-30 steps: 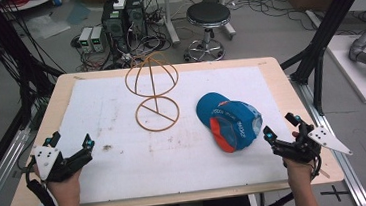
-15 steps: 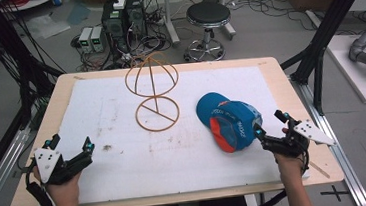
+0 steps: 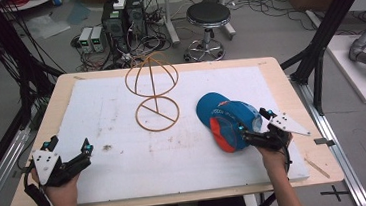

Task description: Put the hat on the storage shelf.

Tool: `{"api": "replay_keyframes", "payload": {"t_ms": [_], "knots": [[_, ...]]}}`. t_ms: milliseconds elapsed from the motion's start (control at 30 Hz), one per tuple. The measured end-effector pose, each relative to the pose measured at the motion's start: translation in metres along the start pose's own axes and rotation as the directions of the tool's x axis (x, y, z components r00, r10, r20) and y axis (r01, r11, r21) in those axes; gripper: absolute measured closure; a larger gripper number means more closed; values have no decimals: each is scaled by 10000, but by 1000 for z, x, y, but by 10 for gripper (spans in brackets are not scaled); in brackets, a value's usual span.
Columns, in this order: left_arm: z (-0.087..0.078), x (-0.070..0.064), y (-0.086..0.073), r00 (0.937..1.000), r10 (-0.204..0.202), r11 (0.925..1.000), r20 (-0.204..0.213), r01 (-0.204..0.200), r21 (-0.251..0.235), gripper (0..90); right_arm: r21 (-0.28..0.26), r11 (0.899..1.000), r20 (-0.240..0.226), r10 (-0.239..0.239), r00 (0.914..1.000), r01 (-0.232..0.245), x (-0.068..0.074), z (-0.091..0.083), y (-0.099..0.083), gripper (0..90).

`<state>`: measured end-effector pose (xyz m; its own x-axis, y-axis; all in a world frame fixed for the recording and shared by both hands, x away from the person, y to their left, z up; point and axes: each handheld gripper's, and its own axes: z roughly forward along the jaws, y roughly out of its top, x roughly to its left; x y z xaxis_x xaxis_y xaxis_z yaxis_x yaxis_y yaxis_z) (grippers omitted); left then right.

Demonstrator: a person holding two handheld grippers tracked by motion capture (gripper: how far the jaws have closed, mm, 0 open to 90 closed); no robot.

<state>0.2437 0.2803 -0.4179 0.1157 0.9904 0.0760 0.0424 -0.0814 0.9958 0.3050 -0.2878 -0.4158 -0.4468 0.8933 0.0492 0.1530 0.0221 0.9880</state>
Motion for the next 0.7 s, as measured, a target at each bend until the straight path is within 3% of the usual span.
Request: {"api": "replay_keyframes", "payload": {"t_ms": [100, 167, 233, 333, 500, 567, 700], "knots": [[0, 1, 0, 10000, -34, 10000, -20, 34, -10, 91, 314, 9994, 226, -166, 9996, 159, 3, 4, -2, 76], [-1, 1, 0, 10000, -23, 10000, -35, 23, 16, 91, 530, 9986, 395, -57, 9992, 36, 4, 6, -3, 150], [-1, 1, 0, 10000, -31, 10000, -35, 31, -14, 91, 689, 9976, 609, -69, 9981, 27, 3, 8, -4, 165], [-1, 1, -1, 10000, -44, 10000, -30, 44, -9, 91, 923, 9956, 593, 91, 9982, -146, 3, 9, -6, 205], [-1, 2, -1, 10000, -43, 10000, -34, 43, 0, 91, 1253, 9921, 664, -162, 9977, 78, 5, 12, -7, 279], [-1, 2, -1, 10000, -47, 10000, -50, 47, 7, 91, 1464, 9889, 948, -395, 9947, 253, 6, 14, -9, 364], [-1, 2, -1, 10000, -61, 10000, -44, 61, 12, 91, 1735, 9844, 956, -457, 9944, 285, 6, 15, -11, 470]]}}
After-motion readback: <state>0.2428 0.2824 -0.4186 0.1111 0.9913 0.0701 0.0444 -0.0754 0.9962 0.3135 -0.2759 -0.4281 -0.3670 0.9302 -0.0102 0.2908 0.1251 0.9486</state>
